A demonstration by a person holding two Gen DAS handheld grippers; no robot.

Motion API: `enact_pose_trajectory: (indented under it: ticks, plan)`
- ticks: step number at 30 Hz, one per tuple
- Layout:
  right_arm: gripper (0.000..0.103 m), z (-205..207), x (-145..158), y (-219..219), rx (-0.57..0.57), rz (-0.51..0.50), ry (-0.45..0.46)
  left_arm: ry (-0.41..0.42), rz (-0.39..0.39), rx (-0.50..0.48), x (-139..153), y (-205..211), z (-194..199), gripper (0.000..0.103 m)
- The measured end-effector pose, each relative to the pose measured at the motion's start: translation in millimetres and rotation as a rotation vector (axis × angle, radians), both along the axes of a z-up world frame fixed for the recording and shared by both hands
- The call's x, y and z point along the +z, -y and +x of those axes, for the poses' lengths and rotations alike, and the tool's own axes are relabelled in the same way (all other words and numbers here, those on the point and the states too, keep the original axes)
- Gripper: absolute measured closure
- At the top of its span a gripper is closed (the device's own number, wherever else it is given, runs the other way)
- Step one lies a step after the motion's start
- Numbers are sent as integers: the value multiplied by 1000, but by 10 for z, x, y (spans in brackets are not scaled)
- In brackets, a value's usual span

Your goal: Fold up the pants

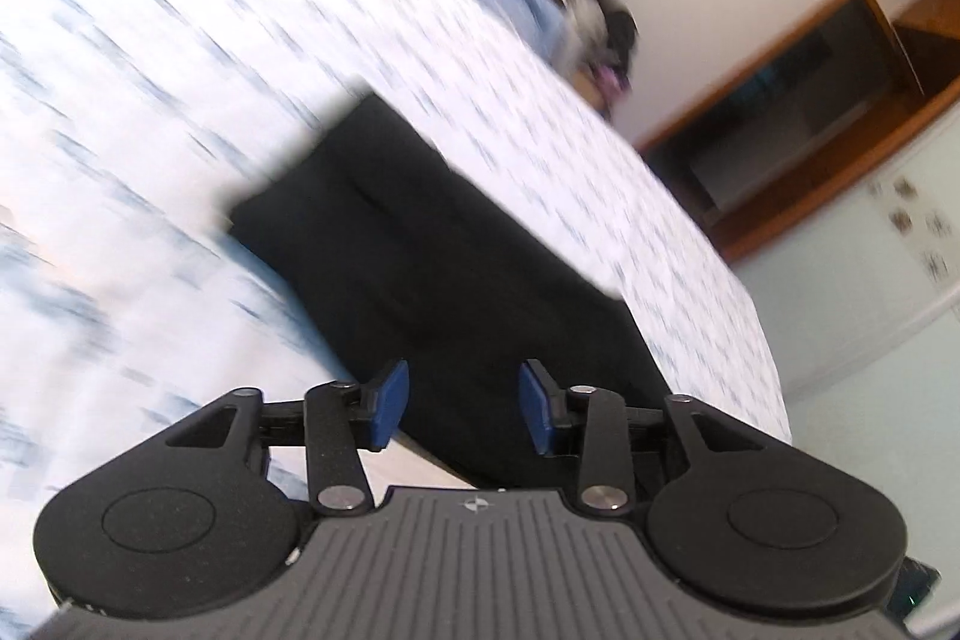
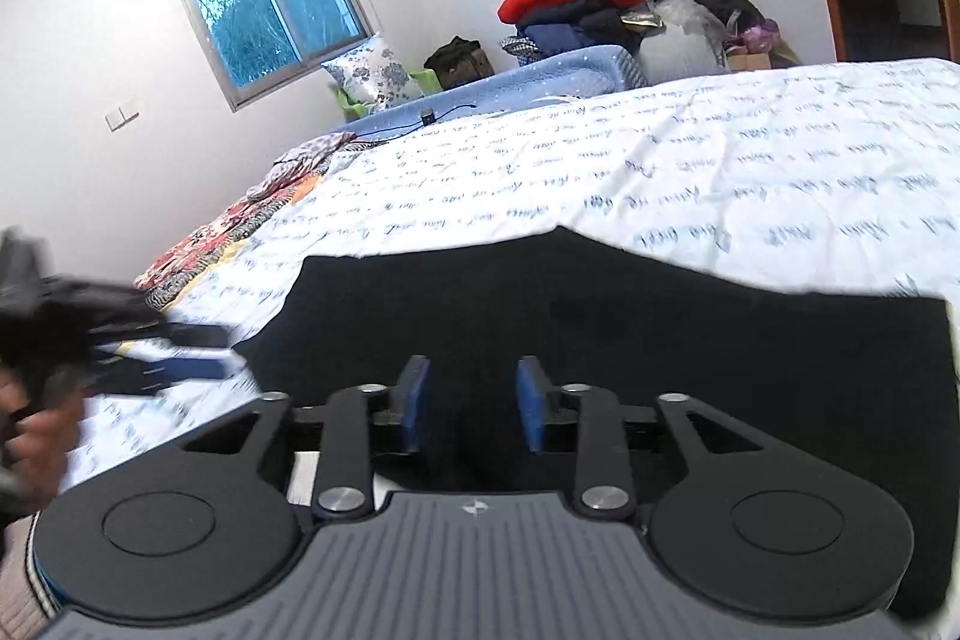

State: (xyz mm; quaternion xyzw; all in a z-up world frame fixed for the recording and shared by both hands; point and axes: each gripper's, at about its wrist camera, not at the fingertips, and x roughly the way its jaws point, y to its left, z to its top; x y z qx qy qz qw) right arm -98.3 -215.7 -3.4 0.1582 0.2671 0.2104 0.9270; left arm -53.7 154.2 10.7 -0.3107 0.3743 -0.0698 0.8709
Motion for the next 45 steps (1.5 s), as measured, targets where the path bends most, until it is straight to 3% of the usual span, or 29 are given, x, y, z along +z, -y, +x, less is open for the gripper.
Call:
enact_pose_trajectory:
  ticks: [2, 4, 5, 6, 9, 12, 15, 19, 23, 32, 38, 40, 42, 45]
  plan:
    - [40, 241, -87, -158, 15, -59, -47, 10, -5, 63, 35, -199, -102, 50]
    - [38, 442, -315, -340, 81, -117, -167, 5, -25, 91, 12, -358, -158, 50]
    - [37, 458, -386, -394, 82, -142, -178, 2, -32, 103, -4, -398, -180, 50]
    - [34, 396, -366, -402, 81, -152, -126, 5, -40, 110, -8, -464, -229, 50]
    - [33, 327, -248, -431, 61, -179, -132, 2, -81, 113, -115, -580, -223, 46]
    - [33, 184, -34, -528, 62, -229, 14, -41, -167, 142, -344, -662, -91, 45]
    - [33, 54, 94, -760, 103, -345, 136, -94, -270, 186, -577, -755, 39, 45]
    - [33, -8, 71, -1028, 168, -432, 159, -132, -375, 215, -751, -880, 157, 45]
    - [33, 31, -91, -1290, 218, -491, 128, -120, -324, 237, -741, -941, 246, 45]
    - [33, 96, -344, -1782, 350, -617, 169, -17, -88, 188, -667, -732, 273, 40]
    - [33, 310, -217, -2266, 370, -683, 299, 77, -130, 193, -755, -813, 259, 35]
    - [33, 377, -251, -2469, 396, -735, 341, 121, -100, 180, -820, -784, 218, 35]
    - [33, 461, -334, -2657, 433, -791, 350, 174, -13, 149, -820, -681, 157, 35]
    - [33, 548, -437, -2841, 485, -844, 378, 183, 62, 130, -784, -561, 176, 31]
